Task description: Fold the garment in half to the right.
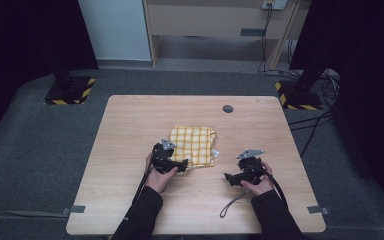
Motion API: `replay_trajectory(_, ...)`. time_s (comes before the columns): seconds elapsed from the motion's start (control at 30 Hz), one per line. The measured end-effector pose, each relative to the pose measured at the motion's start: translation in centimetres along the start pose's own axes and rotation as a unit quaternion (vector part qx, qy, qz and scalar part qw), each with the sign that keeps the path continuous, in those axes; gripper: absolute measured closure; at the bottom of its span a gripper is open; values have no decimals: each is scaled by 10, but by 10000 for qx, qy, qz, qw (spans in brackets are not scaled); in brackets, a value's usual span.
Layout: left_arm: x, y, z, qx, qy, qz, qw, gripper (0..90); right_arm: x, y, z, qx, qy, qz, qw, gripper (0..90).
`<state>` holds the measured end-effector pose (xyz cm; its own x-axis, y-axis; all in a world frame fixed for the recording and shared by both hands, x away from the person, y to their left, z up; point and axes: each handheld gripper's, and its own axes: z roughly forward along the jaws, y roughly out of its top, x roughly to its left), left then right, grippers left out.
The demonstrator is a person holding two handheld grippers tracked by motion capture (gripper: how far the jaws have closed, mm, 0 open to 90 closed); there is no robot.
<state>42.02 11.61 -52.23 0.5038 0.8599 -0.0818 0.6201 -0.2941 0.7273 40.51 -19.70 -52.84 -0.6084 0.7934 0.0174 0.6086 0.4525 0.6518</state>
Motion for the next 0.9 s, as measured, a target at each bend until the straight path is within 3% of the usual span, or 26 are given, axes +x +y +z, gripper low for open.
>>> replay_trajectory(0.13,3,-2,-1,9,-69,-113,9999,115,0,0,0,7,-8,5,10000,41)
replay_trajectory(0.27,3,1,-6,-139,-155,-196,9996,124,0,0,0,-3,-14,-1,10000,41)
replay_trajectory(0.43,0,-1,-1,47,-103,33,9999,130,0,0,0,5,-17,-7,10000,42)
replay_trajectory(0.7,0,-1,-3,-24,-74,132,9999,129,0,0,0,2,-9,-4,10000,42)
replay_trajectory(0.83,2,1,-13,-133,-364,-58,9992,131,0,0,0,0,-16,-7,10000,42)
replay_trajectory(0.9,3,1,-19,-155,-471,4,9988,131,0,0,0,-5,-16,-6,10000,42)
